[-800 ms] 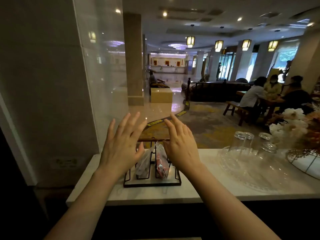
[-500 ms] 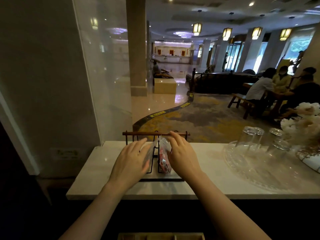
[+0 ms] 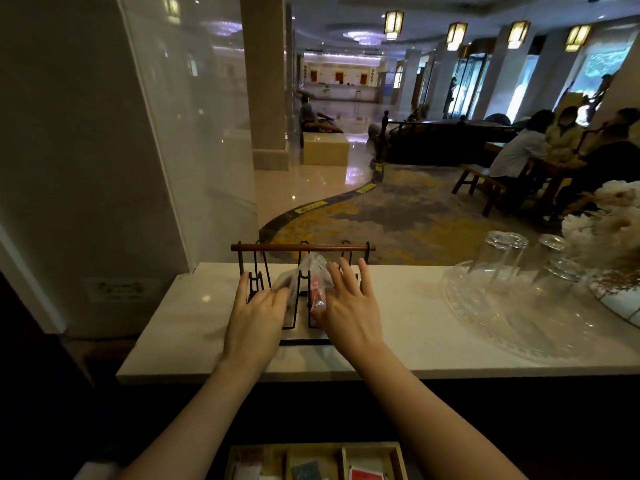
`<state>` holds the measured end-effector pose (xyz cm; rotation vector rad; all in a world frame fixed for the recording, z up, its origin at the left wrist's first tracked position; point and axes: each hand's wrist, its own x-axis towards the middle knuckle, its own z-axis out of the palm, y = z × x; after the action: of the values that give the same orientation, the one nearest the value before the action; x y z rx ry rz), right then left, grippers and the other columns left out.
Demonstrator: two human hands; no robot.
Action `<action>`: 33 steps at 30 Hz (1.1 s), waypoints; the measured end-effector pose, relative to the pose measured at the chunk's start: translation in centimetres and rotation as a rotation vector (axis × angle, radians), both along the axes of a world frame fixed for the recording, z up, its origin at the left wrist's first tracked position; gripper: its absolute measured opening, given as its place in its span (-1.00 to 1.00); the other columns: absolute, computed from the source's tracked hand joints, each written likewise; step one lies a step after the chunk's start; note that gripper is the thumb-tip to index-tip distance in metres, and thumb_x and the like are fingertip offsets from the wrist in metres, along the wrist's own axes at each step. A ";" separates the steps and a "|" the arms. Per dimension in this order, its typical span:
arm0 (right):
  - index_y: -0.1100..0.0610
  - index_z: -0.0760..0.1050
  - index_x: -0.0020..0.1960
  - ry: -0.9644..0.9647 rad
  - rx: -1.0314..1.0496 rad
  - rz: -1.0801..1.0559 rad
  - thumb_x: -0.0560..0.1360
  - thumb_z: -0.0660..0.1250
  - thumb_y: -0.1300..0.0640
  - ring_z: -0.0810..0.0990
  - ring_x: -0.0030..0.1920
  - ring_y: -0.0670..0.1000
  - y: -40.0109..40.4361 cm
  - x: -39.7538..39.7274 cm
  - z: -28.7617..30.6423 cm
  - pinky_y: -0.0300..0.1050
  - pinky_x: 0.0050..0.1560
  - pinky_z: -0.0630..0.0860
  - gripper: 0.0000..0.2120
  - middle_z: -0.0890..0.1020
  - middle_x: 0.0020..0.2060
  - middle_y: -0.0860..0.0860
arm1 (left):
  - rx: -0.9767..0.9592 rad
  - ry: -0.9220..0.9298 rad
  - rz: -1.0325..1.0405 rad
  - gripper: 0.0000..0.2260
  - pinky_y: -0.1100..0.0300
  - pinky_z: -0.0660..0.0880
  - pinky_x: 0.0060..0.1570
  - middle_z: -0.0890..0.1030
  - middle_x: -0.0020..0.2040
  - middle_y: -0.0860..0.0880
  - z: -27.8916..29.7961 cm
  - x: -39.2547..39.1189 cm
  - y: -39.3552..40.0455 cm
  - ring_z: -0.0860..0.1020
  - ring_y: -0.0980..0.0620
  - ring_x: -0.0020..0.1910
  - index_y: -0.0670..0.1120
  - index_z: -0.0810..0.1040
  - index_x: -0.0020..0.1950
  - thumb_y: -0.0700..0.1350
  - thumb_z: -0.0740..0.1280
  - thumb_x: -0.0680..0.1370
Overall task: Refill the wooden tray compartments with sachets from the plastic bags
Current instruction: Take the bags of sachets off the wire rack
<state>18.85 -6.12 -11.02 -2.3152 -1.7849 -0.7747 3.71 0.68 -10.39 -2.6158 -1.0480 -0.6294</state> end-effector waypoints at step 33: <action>0.01 0.29 -0.28 1.287 0.460 -0.062 0.64 0.04 0.15 0.48 -0.17 -0.02 1.1 -2.1 1.3 0.01 0.39 0.19 -0.68 0.54 -0.25 0.09 | -0.774 -0.888 -0.102 -0.80 0.11 0.57 -0.06 0.66 -0.05 -0.01 2.4 -1.3 0.8 0.63 0.06 -0.04 -0.06 0.59 0.08 -0.18 0.17 0.61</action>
<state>16.71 -5.05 -9.69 -1.7722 -0.8177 0.3057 2.46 1.44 -7.99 -3.0610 -1.6492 -1.8307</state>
